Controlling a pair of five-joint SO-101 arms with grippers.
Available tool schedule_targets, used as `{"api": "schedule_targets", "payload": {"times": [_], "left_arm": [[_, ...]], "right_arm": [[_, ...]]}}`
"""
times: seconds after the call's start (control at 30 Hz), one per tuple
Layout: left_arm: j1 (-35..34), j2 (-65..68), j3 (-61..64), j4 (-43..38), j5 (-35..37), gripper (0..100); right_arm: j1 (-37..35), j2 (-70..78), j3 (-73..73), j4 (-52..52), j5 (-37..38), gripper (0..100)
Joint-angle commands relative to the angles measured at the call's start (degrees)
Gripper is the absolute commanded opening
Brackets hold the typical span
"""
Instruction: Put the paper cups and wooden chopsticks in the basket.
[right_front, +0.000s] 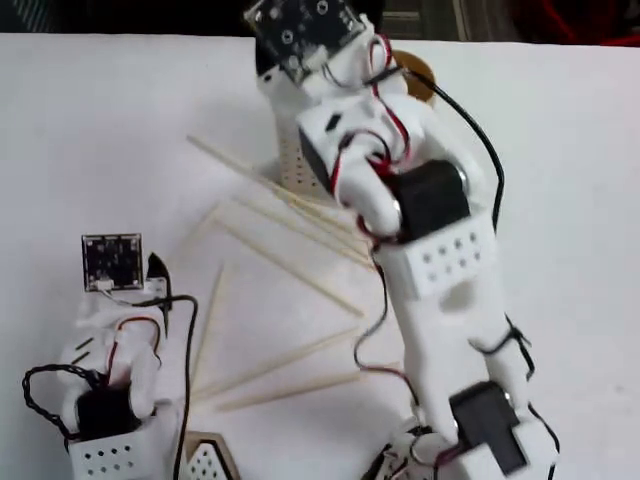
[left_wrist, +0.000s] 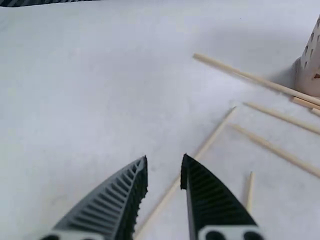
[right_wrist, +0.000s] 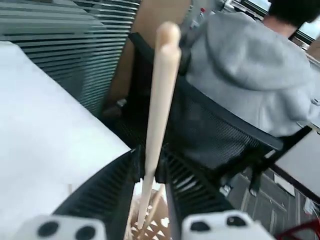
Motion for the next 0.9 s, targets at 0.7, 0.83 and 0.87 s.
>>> {"api": "schedule_targets", "payload": {"times": [0.7,0.83,0.87], "left_arm": [[-0.40,-0.75,-0.26,-0.97,-0.79,13],[-0.40,-0.75,-0.26,-0.97,-0.88,13],[-0.40,-0.75,-0.18,-0.97,-0.88,13]], "right_arm": [[6.55,6.11,-2.81,11.47,-7.30,13.8],[6.99,2.68,-2.73,21.23,-6.95,13.8],[6.99,2.07,-2.55,23.87,-5.63,13.8]]}}
